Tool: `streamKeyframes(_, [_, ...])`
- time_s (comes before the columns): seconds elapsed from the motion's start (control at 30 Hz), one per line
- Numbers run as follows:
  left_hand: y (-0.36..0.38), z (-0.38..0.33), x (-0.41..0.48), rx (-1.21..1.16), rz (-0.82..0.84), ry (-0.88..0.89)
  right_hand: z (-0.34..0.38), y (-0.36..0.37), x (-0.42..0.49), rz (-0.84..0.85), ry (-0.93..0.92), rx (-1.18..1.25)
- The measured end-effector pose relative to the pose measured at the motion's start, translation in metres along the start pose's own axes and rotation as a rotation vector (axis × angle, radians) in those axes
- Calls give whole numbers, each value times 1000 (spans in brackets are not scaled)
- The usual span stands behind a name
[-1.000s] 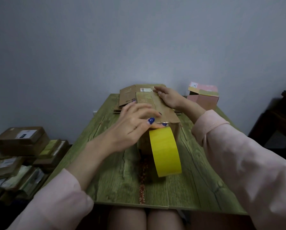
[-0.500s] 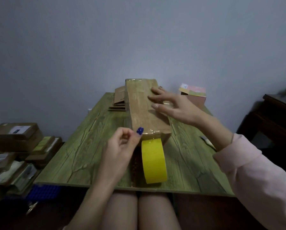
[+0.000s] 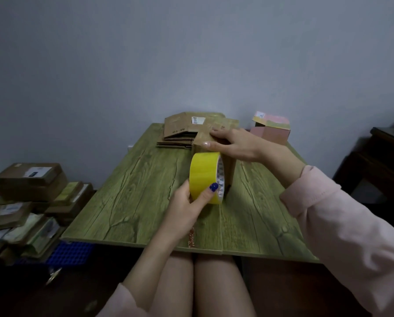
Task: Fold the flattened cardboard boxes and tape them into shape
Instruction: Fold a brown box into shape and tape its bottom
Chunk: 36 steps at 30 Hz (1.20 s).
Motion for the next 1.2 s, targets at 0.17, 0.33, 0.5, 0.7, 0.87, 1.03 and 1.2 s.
streamKeyframes(0.17, [-5, -21, 8, 26, -94, 100, -2, -4, 5, -40, -32, -46])
streamKeyframes(0.33, [-3, -20, -1, 121, -133, 63, -4, -6, 8, -36, -65, -16])
streamKeyframes(0.5, [-4, -3, 0, 121, -92, -45, 8, -7, 2, -108, -153, -59])
streamKeyframes(0.7, [3, 7, -6, 88, -87, -73, 11, 0, -3, -242, -168, -76])
streamKeyframes(0.87, [1, 12, -5, 91, -100, -65, 18, 3, -10, -385, -253, -105])
streamKeyframes(1.03, [2, 15, -2, 89, -100, -71, 18, 9, -9, -435, -236, -69])
streamKeyframes(1.2, [5, 23, -3, 102, -76, -86, 10, 10, -3, -297, -218, -72])
Point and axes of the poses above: each hand's wrist, its own x-axis towards the middle knuckle, its own y-axis out of the palm, z = x × y, the point moved 7 cm from there along x, towards the middle knuckle, and after that the axes turned 11 degrees about y, right-handed, at the moved point
